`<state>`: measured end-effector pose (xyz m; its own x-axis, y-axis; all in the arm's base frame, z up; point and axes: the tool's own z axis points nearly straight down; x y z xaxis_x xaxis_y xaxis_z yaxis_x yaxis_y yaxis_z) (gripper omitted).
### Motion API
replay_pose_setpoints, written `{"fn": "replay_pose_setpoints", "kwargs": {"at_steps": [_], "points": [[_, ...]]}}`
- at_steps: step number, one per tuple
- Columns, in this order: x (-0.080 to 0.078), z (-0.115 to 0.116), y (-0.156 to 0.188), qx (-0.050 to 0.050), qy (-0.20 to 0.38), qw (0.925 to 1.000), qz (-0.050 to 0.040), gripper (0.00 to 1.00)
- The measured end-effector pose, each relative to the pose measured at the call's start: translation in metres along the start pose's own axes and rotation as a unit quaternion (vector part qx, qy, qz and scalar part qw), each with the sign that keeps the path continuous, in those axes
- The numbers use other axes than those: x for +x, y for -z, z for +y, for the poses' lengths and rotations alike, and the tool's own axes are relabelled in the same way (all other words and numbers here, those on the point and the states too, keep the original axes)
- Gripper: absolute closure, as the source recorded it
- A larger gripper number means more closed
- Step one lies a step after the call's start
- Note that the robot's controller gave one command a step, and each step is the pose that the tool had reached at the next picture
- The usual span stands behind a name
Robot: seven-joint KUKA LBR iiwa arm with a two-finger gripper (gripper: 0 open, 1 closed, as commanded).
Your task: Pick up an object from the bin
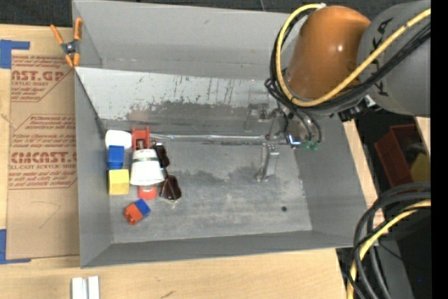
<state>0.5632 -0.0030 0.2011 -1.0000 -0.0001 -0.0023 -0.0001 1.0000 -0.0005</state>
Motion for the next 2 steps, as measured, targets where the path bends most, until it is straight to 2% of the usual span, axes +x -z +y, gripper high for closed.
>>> {"fn": "replay_pose_setpoints", "kwargs": {"at_steps": [1, 2], "points": [[0.0, 0.0, 0.0, 0.0, 0.0, 1.0, 0.0, 0.0], [0.029, 0.01, -0.038, 0.0, -0.005, 1.0, -0.0042, 0.0]]}}
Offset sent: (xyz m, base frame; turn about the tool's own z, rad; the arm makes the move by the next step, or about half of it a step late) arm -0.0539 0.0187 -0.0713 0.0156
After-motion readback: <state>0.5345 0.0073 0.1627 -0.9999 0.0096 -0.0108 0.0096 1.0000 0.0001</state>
